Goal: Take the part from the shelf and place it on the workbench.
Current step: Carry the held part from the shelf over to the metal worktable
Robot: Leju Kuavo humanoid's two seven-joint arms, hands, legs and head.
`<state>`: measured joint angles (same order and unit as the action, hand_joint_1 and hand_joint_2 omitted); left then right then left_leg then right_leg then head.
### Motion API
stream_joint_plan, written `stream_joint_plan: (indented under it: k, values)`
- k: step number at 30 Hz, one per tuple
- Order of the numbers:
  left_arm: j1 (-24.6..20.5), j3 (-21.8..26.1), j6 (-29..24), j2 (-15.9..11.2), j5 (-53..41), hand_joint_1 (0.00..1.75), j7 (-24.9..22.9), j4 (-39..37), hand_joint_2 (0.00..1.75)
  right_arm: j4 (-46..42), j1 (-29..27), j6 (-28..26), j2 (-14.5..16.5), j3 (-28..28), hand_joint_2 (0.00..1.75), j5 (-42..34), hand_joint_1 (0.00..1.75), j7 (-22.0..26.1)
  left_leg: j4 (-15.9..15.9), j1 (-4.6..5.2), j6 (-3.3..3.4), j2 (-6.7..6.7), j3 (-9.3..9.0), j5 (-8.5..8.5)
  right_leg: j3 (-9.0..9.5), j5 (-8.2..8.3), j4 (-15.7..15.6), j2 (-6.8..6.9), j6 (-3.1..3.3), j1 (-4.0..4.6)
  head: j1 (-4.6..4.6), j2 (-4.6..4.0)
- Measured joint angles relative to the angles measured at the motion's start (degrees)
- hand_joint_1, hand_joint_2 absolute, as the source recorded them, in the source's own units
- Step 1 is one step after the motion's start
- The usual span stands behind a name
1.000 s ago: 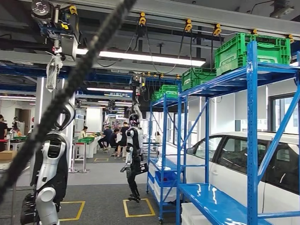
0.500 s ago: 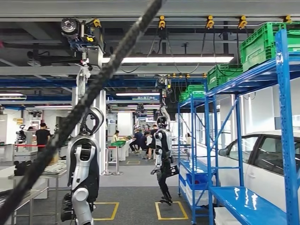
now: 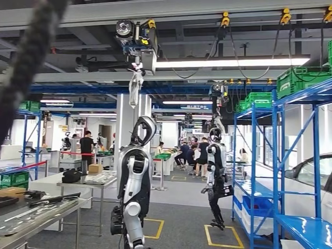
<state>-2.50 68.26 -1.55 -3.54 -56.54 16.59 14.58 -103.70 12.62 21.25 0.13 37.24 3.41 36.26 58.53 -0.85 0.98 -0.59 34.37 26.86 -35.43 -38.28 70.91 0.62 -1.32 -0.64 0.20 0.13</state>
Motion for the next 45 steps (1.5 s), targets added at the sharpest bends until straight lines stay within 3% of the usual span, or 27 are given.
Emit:
stream_joint_plan:
  k: [1, 2, 4, 6, 8, 10, 12, 14, 16, 17, 19, 21, 23, 25, 26, 28, 30, 32, 33, 34, 36, 37, 38, 40, 41, 43, 45]
  values:
    - [-0.06, 0.01, 0.08, 0.01, -0.02, 0.00, 0.05, 0.00, 1.75, 0.01, -0.01, 0.11, 0.00, 0.01, 1.75, -0.11, 1.75, 0.00, 0.01, 0.14, 0.09, -0.68, 0.01, -0.02, -1.44, -0.62, 2.83, -0.28, 0.12, 0.06, 0.00, 0.00]
    - [-0.07, 0.01, 0.16, 0.02, -0.03, 0.00, 0.11, 0.00, 1.75, 0.01, 0.01, 0.23, 0.00, 0.03, 1.75, -0.23, 1.75, 0.00, 0.02, 0.28, 0.13, -1.36, -0.03, -0.04, -1.92, -0.02, 3.48, -0.43, 0.31, 0.13, 0.00, 0.00]
    - [-0.08, 0.02, 0.31, 0.04, -0.04, 0.00, 0.32, 0.00, 1.75, -0.02, 0.11, 0.50, 0.02, 0.04, 1.75, -0.60, 1.75, -0.01, 0.04, 0.47, 0.15, -2.83, -0.22, -0.06, 0.11, 4.06, -1.78, -1.32, 0.95, 0.33, 0.01, 0.00]
    - [-0.26, 0.03, 0.42, 0.13, -0.04, 0.00, 0.57, -0.01, 1.75, -0.07, 0.29, 0.82, 0.09, 0.06, 1.75, -1.02, 1.75, -0.06, 0.12, 0.52, 0.04, -4.20, -0.22, -0.12, 3.12, 7.83, -9.12, -3.84, 1.72, 0.45, 0.01, 0.00]
    - [-0.41, 0.10, 0.52, 0.20, -0.07, 0.00, 0.73, -0.01, 1.75, -0.10, 0.56, 1.18, 0.18, 0.10, 1.75, -1.35, 1.75, -0.24, 0.18, 0.35, -0.40, -5.39, 0.30, -0.38, 4.20, 8.67, -12.22, -5.15, 1.99, 0.55, 0.01, 0.00]
    - [-0.28, 0.30, 0.66, 0.23, -0.23, 0.00, 0.73, -0.01, 1.75, -0.10, 0.94, 1.49, 0.37, 0.19, 1.75, -1.52, 1.75, -0.44, 0.16, 0.17, -1.00, -6.00, 0.78, -0.61, 4.34, 8.73, -12.91, -4.10, 2.11, 0.50, 0.01, 0.00]
    - [-0.18, 0.50, 0.78, 0.30, -0.41, 0.00, 0.69, -0.01, 1.75, -0.08, 1.27, 1.73, 0.69, 0.28, 1.75, -1.69, 1.75, -0.61, 1.79, 0.30, -1.48, -4.03, 1.62, 0.65, 4.59, 9.07, -13.49, -2.77, 2.54, 0.23, 0.01, 0.00]
    - [-0.46, 0.64, 0.81, 0.33, -0.45, 0.00, 0.67, -0.01, 1.75, 0.04, 1.39, 1.98, 0.91, 0.32, 1.75, -1.90, 1.75, -0.81, 7.70, 0.30, -2.00, -1.29, 4.40, 3.97, 4.71, 9.17, -13.75, -1.15, 2.77, 0.14, 0.02, 0.00]
    - [-0.66, 0.72, 0.88, 0.41, -0.51, 0.00, 0.66, -0.01, 1.75, 0.31, 1.42, 2.27, 0.94, 0.44, 1.75, -2.09, 1.75, -1.05, 14.39, -0.15, -2.59, -0.41, 7.54, 6.47, 4.68, 9.08, -13.73, 0.51, 2.76, 0.16, 0.02, 0.00]
    - [-0.58, 0.74, 0.90, 0.45, -0.53, 0.00, 0.64, -0.01, 1.75, 0.49, 1.44, 2.42, 0.94, 0.57, 1.75, -2.14, 1.75, -1.18, 15.52, -0.41, -2.84, -0.24, 8.00, 6.38, 4.69, 9.01, -13.71, 1.23, 2.70, 0.15, 0.02, 0.00]
    - [-0.40, 0.80, 0.86, 0.48, -0.55, 0.00, 0.60, 0.00, 1.75, 0.85, 1.60, 2.64, 0.94, 0.89, 1.75, -2.19, 1.75, -1.32, 11.51, -0.90, -3.26, 0.41, 5.72, 3.50, 4.86, 8.74, -13.63, 2.53, 2.35, 0.10, 0.02, 0.00]
    - [-0.48, 0.85, 0.78, 0.54, -0.58, 0.00, 0.41, -0.01, 1.75, 1.16, 1.98, 2.67, 0.95, 1.19, 1.75, -2.18, 1.75, -1.40, 4.20, -0.88, -3.40, 2.70, 1.91, 0.64, 5.06, 8.28, -13.39, 3.66, 1.66, 0.23, 0.02, 0.00]
    - [-0.70, 0.93, 0.64, 0.61, -0.68, 0.00, -0.10, -0.02, 1.75, 1.31, 2.23, 2.48, 0.96, 1.41, 1.75, -2.16, 1.75, -1.52, 0.79, -0.46, -2.76, 4.19, 0.39, 0.10, 5.16, 7.96, -13.23, 4.69, 0.92, 0.52, 0.02, 0.00]
    - [-0.49, 1.13, 0.46, 0.61, -0.83, 0.00, -0.61, -0.02, 1.75, 1.39, 2.26, 2.25, 0.96, 1.58, 1.75, -2.15, 1.75, -1.62, 0.62, -0.15, -1.75, 3.30, 0.59, 0.18, 5.34, 7.76, -13.31, 5.75, 0.35, 0.49, 0.01, 0.00]
    - [-0.22, 1.25, 0.38, 0.60, -0.89, 0.00, -0.72, -0.01, 1.75, 1.45, 2.31, 2.16, 0.96, 1.66, 1.75, -2.15, 1.75, -1.65, 0.56, -0.10, -1.37, 2.76, 0.63, 0.13, 5.37, 7.33, -13.08, 5.41, 0.10, 0.33, 0.00, 0.00]
    - [-0.04, 1.42, 0.28, 0.56, -1.00, 0.00, -0.85, 0.00, 1.75, 1.64, 2.37, 1.87, 0.93, 1.71, 1.75, -2.22, 1.75, -1.75, 0.40, -0.11, -0.57, 1.72, 0.60, -0.03, 4.02, 4.77, -9.58, 2.86, -0.17, 0.05, 0.00, 0.00]
    - [-0.25, 1.49, 0.29, 0.56, -1.05, 0.00, -0.85, 0.00, 1.75, 2.20, 2.33, 1.55, 0.85, 1.71, 1.75, -2.35, 1.75, -1.94, 0.40, 0.06, -0.03, 0.51, 0.63, -0.06, 0.45, 1.02, -1.84, 0.23, -0.01, 0.05, 0.00, 0.00]
    - [-0.37, 1.57, 0.36, 0.59, -1.05, 0.00, -0.80, 0.00, 1.75, 3.04, 2.22, 1.43, 0.73, 1.70, 1.75, -2.42, 1.75, -2.07, 0.42, 0.42, 0.21, -0.90, 0.58, -0.07, -2.59, -0.22, 3.77, -0.41, 0.33, 0.22, 0.00, 0.00]
    - [-0.36, 1.60, 0.39, 0.63, -1.08, 0.00, -0.77, 0.00, 1.75, 3.40, 2.16, 1.42, 0.68, 1.70, 1.75, -2.42, 1.75, -2.08, 0.44, 0.58, 0.25, -1.64, 0.52, -0.07, -2.79, 0.86, 3.49, -0.59, 0.62, 0.37, 0.00, 0.00]
    - [-0.33, 1.63, 0.43, 0.70, -1.13, 0.00, -0.76, 0.00, 1.75, 3.67, 2.13, 1.42, 0.66, 1.70, 1.75, -2.40, 1.75, -2.07, 0.45, 0.70, 0.26, -2.39, 0.42, -0.08, -1.94, 2.92, 0.98, -0.93, 1.02, 0.56, 0.00, 0.00]
    - [-0.38, 1.66, 0.46, 1.01, -1.24, 0.00, -0.75, -0.02, 1.75, 4.04, 2.16, 1.43, 0.66, 1.72, 1.75, -2.40, 1.75, -2.04, 0.50, 0.80, 0.24, -3.86, 0.38, -0.10, 1.04, 7.64, -6.86, -3.18, 2.00, 0.91, 0.01, 0.00]
    - [-0.46, 1.66, 0.45, 1.18, -1.29, 0.00, -0.76, -0.03, 1.75, 4.16, 2.16, 1.45, 0.66, 1.72, 1.75, -2.39, 1.75, -2.02, 0.54, 0.75, 0.17, -4.50, 0.49, -0.14, 2.17, 8.99, -9.75, -4.24, 2.28, 0.99, 0.02, 0.01]
    - [-0.47, 1.67, 0.44, 1.33, -1.33, 0.00, -0.78, -0.04, 1.75, 4.28, 2.17, 1.47, 0.66, 1.73, 1.75, -2.39, 1.75, -2.01, 0.56, 0.65, 0.04, -5.09, 0.70, -0.22, 2.78, 9.55, -11.46, -4.98, 2.45, 1.07, 0.03, 0.01]
    - [-0.26, 1.71, 0.42, 1.48, -1.40, 0.00, -0.84, -0.04, 1.75, 4.41, 2.16, 1.51, 0.74, 1.74, 1.75, -2.37, 1.75, -2.01, 0.45, 0.49, -0.43, -6.15, 1.06, -0.49, 3.14, 9.42, -12.39, -4.45, 2.46, 1.10, 0.04, 0.01]
    - [-0.09, 1.73, 0.42, 1.55, -1.42, 0.00, -0.94, -0.04, 1.75, 4.46, 2.18, 1.53, 0.84, 1.74, 1.75, -2.36, 1.75, -2.01, 0.53, 0.49, -0.65, -6.06, 1.17, -0.41, 3.33, 9.51, -12.79, -3.83, 2.58, 1.01, 0.03, 0.00]
    - [-0.01, 1.78, 0.44, 1.69, -1.44, 0.00, -1.17, -0.04, 1.75, 4.59, 2.18, 1.57, 1.11, 1.80, 1.75, -2.38, 1.75, -1.98, 2.75, 0.64, -1.13, -3.86, 2.16, 1.22, 3.83, 9.81, -13.58, -2.45, 2.87, 0.76, 0.03, 0.00]
    - [-0.25, 1.79, 0.43, 1.76, -1.43, 0.00, -1.27, -0.04, 1.75, 4.85, 2.12, 1.59, 1.25, 1.92, 1.75, -2.38, 1.75, -1.97, 9.23, 0.45, -1.72, -1.10, 5.19, 4.70, 4.07, 9.85, -13.84, -0.86, 3.02, 0.71, 0.03, 0.00]
